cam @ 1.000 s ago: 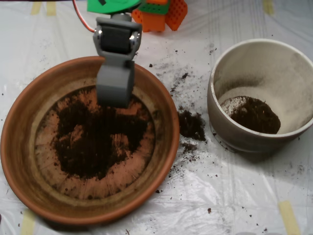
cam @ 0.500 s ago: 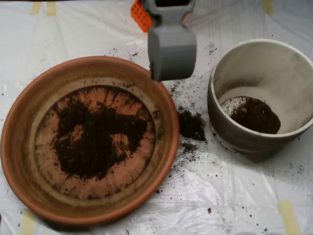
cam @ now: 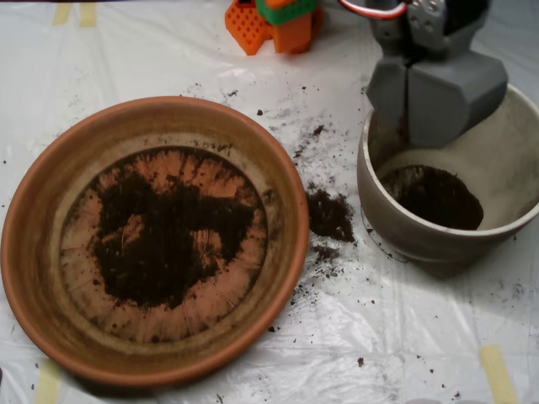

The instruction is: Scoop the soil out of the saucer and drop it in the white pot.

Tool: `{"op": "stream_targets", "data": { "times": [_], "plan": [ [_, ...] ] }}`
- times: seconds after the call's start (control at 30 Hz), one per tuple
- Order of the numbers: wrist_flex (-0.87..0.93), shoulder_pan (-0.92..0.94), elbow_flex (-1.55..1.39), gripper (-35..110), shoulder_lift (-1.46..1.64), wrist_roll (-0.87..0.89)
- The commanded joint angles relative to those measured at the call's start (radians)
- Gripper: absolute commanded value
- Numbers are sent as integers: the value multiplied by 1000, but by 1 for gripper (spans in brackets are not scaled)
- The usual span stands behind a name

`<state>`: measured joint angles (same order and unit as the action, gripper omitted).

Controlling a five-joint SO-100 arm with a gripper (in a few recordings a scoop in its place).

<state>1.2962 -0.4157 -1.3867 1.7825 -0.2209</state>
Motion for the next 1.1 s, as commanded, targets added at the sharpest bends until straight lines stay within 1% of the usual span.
{"op": "stream_targets", "data": {
  "times": [0.0, 0.07, 0.1, 0.17, 0.2, 0.23, 0.33, 0.67, 0.9, 0.97, 1.07],
  "plan": [
    [21, -58, 101, -1, -17, -14],
    [26, -66, 95, 0, -28, -12],
    [40, -66, 104, 4, -38, -12],
    [55, -64, 109, 14, -46, -8],
    [67, -64, 115, 26, -51, -18],
    [83, -63, 124, 32, -60, -20],
    [95, -57, 121, 40, -61, -18],
    [117, -54, 114, 41, -61, -17],
    [67, -12, 110, 42, 12, 52],
    [107, -26, 155, 42, -14, 26],
    [140, -29, 206, 44, -46, 43]
  ]
}}
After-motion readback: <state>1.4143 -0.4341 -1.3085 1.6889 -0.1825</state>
